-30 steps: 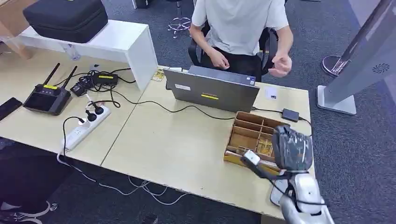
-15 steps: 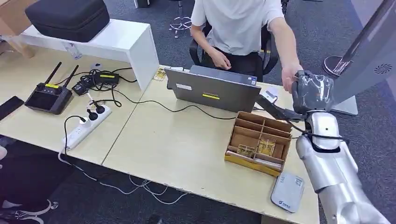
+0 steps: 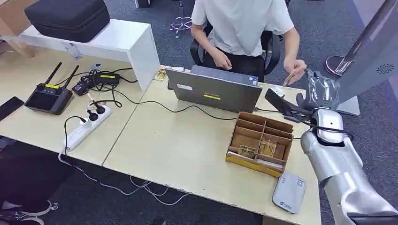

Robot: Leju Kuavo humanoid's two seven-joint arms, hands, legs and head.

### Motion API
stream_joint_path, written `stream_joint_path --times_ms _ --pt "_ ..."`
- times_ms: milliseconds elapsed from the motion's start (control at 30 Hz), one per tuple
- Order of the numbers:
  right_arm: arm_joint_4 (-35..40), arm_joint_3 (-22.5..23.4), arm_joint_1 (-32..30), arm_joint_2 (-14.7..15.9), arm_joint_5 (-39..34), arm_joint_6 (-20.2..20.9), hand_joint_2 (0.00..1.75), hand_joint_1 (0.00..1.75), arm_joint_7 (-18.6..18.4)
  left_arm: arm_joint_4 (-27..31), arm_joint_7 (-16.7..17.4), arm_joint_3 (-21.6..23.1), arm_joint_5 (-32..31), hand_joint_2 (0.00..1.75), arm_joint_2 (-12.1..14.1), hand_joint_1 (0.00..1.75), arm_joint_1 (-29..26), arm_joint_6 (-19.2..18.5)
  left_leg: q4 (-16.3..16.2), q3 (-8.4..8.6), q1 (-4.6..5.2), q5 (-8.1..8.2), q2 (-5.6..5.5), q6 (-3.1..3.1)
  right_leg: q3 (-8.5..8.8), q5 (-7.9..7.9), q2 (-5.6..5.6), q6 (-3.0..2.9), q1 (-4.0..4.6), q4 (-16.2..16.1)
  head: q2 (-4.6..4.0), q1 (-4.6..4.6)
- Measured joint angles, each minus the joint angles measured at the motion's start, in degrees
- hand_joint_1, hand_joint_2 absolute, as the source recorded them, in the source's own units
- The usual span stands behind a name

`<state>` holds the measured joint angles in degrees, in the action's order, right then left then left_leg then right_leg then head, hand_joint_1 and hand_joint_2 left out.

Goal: Pass the card to the sensor for recognition and then transmit it.

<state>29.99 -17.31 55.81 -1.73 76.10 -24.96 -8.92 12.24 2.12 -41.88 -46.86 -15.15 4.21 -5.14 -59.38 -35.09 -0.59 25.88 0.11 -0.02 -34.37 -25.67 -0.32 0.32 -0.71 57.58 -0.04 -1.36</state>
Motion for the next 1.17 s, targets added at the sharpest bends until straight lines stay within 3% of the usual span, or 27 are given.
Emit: stream_joint_path --times_ms 133,267,567,600,733,767,867,933,1000,1167 --pt "-1.3 3.7 -0.6 2.7 -6.8 -0.2 1.75 0.00 0.0 0.0 -0.4 0.0 0.4 1.75 0.0 0.00 0.0 0.9 0.0 -0.01 0.00 -0.01 -0.23 0.01 0.05 -0.02 -0.23 0.03 0.00 0.0 0.00 0.00" --pt "-2.2 9.1 -2.5 7.6 -11.4 -0.6 1.75 0.00 0.0 0.0 -0.5 0.0 1.1 1.75 0.1 0.00 -0.1 1.2 -0.1 -0.07 0.04 -0.01 -0.37 0.07 0.10 0.01 -0.40 0.07 -0.02 -0.1 0.00 0.00" --pt "-5.4 23.1 -15.2 23.5 -20.7 -5.1 1.75 0.00 2.3 0.0 -1.2 -0.5 4.1 1.75 0.5 0.00 -0.4 2.8 -0.2 -0.16 0.05 0.25 -0.83 0.43 0.29 -0.20 -0.84 0.37 -0.02 -0.2 0.00 0.00" --pt "-5.7 24.7 -17.4 24.7 -21.7 -5.4 1.75 0.00 2.6 0.0 -1.5 -0.8 4.6 0.00 0.5 0.00 -0.4 3.0 -0.2 -0.17 0.05 0.30 -0.87 0.43 0.30 -0.26 -0.88 0.39 -0.02 -0.2 0.00 0.00" --pt "-7.4 31.9 -26.4 27.9 -25.3 -7.3 1.75 0.00 5.3 0.0 -1.9 -2.3 5.9 0.00 0.6 0.00 -0.8 4.0 -0.2 -0.16 0.04 0.46 -0.84 0.49 0.33 -0.37 -0.88 0.44 -0.01 -0.2 0.00 0.02" --pt "-7.8 33.6 -28.6 28.2 -26.0 -7.3 1.75 0.00 5.3 0.0 -1.9 -2.8 5.9 1.75 0.7 0.00 -0.8 4.4 -0.2 -0.13 0.05 0.48 -0.80 0.46 0.31 -0.39 -0.83 0.42 -0.02 -0.2 0.00 -0.04" --pt "-9.4 38.1 -34.8 28.2 -29.4 -6.6 1.75 0.00 4.8 0.0 -0.4 -3.6 6.6 1.75 0.6 0.00 -0.8 5.9 -0.2 -0.07 0.01 0.59 -0.83 0.37 0.38 -0.58 -0.83 0.42 0.02 -0.2 0.00 -0.02" --pt "-10.7 41.8 -39.5 26.6 -32.9 -5.7 1.75 0.00 6.5 0.0 0.6 -4.3 6.8 1.75 0.6 0.00 -0.8 6.0 -0.2 -0.05 -0.04 0.60 -0.93 0.36 0.49 -0.66 -0.96 0.37 0.08 -0.2 0.00 0.00" --pt "-12.2 44.8 -43.7 23.8 -34.0 -4.4 1.75 0.00 6.4 0.0 1.8 -4.6 6.6 1.75 0.4 0.00 -0.9 7.0 -0.1 -0.02 -0.09 0.68 -0.90 0.29 0.51 -0.69 -0.95 0.32 0.15 -0.2 0.00 -0.02" --pt "-15.8 48.2 -50.1 13.9 -32.3 2.7 1.75 0.00 -1.5 0.0 3.8 -4.7 5.3 1.75 0.0 0.00 -0.7 9.0 0.0 0.24 -0.14 0.83 -0.60 0.05 0.54 -0.80 -0.60 0.13 0.18 -0.1 0.00 -0.26"
